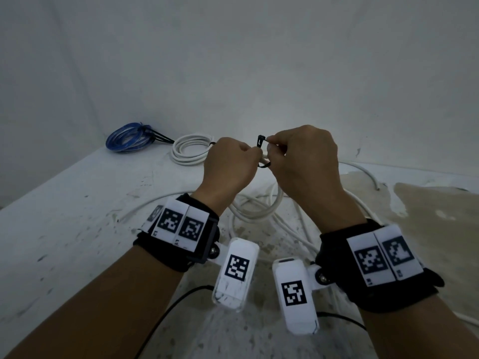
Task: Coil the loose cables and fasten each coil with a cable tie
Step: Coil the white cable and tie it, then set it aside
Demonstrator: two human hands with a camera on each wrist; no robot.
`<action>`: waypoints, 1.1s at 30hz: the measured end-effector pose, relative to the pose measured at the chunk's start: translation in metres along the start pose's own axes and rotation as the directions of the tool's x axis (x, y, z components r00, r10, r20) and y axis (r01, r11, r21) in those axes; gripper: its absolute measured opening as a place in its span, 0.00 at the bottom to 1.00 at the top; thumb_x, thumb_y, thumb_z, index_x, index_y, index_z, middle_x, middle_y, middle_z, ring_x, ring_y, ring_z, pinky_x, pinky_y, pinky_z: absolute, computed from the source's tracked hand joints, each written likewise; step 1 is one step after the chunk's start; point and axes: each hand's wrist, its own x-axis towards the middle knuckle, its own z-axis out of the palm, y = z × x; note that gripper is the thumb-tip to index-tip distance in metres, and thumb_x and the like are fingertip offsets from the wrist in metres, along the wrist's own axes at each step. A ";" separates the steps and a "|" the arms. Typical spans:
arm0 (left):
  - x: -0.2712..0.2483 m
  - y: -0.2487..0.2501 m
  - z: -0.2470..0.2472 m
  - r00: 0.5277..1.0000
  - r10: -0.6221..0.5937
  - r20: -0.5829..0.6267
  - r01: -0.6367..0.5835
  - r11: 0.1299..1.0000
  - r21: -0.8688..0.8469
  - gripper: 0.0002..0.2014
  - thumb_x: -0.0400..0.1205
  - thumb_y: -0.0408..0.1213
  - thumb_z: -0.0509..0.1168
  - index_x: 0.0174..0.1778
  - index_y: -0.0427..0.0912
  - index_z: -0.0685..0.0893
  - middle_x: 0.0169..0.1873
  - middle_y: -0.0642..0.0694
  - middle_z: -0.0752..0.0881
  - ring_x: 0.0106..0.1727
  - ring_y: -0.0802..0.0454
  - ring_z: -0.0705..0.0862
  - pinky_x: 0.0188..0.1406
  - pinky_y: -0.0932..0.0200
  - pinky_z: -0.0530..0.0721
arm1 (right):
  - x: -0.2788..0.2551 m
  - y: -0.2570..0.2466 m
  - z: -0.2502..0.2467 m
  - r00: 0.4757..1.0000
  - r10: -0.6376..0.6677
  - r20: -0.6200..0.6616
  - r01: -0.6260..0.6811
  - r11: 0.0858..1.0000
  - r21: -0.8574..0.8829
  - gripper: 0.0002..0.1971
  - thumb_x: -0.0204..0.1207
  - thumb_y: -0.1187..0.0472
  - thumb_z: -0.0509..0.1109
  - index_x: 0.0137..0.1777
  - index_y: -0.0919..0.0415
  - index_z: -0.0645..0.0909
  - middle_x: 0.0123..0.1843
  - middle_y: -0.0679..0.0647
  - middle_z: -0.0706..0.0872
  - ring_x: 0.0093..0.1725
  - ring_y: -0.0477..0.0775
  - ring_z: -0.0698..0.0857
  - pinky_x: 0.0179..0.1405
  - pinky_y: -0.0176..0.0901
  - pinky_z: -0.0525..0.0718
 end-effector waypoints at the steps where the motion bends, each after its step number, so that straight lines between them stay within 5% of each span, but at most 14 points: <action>1: 0.000 0.000 0.000 0.999 0.034 -0.005 -0.034 0.999 0.030 0.21 0.76 0.37 0.66 0.14 0.43 0.76 0.11 0.52 0.67 0.17 0.54 0.64 0.28 0.58 0.65 | 0.000 0.000 0.000 1.000 0.008 -0.004 -0.008 1.000 0.004 0.11 0.79 0.61 0.68 0.47 0.62 0.92 0.42 0.58 0.92 0.43 0.60 0.87 0.44 0.51 0.83; 4: 0.001 0.000 0.001 0.992 0.123 0.003 -0.123 0.986 0.110 0.17 0.77 0.39 0.65 0.25 0.33 0.84 0.16 0.48 0.69 0.20 0.52 0.65 0.27 0.57 0.67 | 0.002 0.002 0.000 0.998 0.054 -0.018 -0.053 0.997 0.050 0.10 0.79 0.59 0.69 0.46 0.58 0.92 0.40 0.53 0.91 0.41 0.56 0.86 0.42 0.45 0.81; 9: -0.001 0.003 0.002 0.976 0.211 0.056 -0.217 0.959 0.179 0.16 0.80 0.42 0.66 0.30 0.39 0.89 0.17 0.44 0.77 0.21 0.54 0.70 0.26 0.52 0.72 | 0.008 0.009 -0.004 0.972 0.233 0.011 -0.229 0.946 0.227 0.05 0.74 0.62 0.72 0.47 0.56 0.87 0.32 0.44 0.85 0.37 0.45 0.84 0.38 0.31 0.76; 12: -0.002 0.003 0.004 0.970 0.227 0.081 -0.240 0.942 0.234 0.17 0.80 0.43 0.66 0.24 0.45 0.85 0.12 0.53 0.72 0.19 0.56 0.71 0.22 0.62 0.63 | 0.009 0.013 -0.007 0.959 0.251 0.132 -0.280 0.912 0.300 0.15 0.73 0.66 0.70 0.57 0.54 0.87 0.30 0.45 0.84 0.33 0.41 0.81 0.40 0.34 0.76; 17: -0.003 0.003 0.004 0.973 0.211 0.098 -0.230 0.935 0.269 0.16 0.81 0.43 0.66 0.25 0.53 0.81 0.14 0.56 0.73 0.21 0.59 0.73 0.23 0.66 0.62 | 0.011 0.018 -0.007 0.933 0.261 0.247 -0.335 0.882 0.332 0.12 0.74 0.68 0.68 0.51 0.53 0.88 0.35 0.49 0.87 0.33 0.42 0.81 0.35 0.35 0.74; 22: -0.007 0.006 0.005 0.963 0.228 0.141 -0.255 0.942 0.221 0.13 0.80 0.42 0.66 0.30 0.47 0.89 0.14 0.55 0.75 0.22 0.59 0.73 0.27 0.62 0.66 | 0.011 0.021 -0.004 0.942 0.281 0.182 -0.329 0.882 0.339 0.03 0.74 0.65 0.72 0.44 0.57 0.86 0.35 0.50 0.88 0.32 0.42 0.81 0.34 0.34 0.73; 25: -0.007 0.007 0.004 0.960 0.240 0.146 -0.254 0.963 0.093 0.15 0.80 0.40 0.66 0.29 0.40 0.89 0.18 0.45 0.79 0.20 0.57 0.68 0.28 0.58 0.68 | 0.011 0.019 -0.003 0.944 0.313 0.104 -0.328 0.863 0.384 0.01 0.74 0.61 0.74 0.42 0.57 0.85 0.33 0.49 0.88 0.35 0.44 0.85 0.39 0.38 0.77; 28: -0.007 0.009 0.002 0.964 0.222 0.143 -0.218 0.975 -0.046 0.17 0.81 0.41 0.66 0.33 0.32 0.88 0.26 0.32 0.78 0.23 0.55 0.66 0.26 0.59 0.67 | 0.011 0.016 -0.007 0.896 0.418 0.151 -0.436 0.761 0.479 0.09 0.76 0.54 0.73 0.42 0.60 0.86 0.33 0.48 0.89 0.34 0.42 0.87 0.39 0.40 0.82; 33: -0.009 0.012 0.002 0.963 0.214 0.166 -0.192 0.972 -0.139 0.15 0.83 0.40 0.67 0.31 0.41 0.89 0.21 0.52 0.77 0.24 0.58 0.69 0.23 0.66 0.66 | 0.013 0.016 -0.024 0.751 0.489 0.443 -0.641 0.384 0.665 0.06 0.74 0.61 0.74 0.38 0.61 0.88 0.38 0.49 0.92 0.38 0.46 0.84 0.42 0.41 0.81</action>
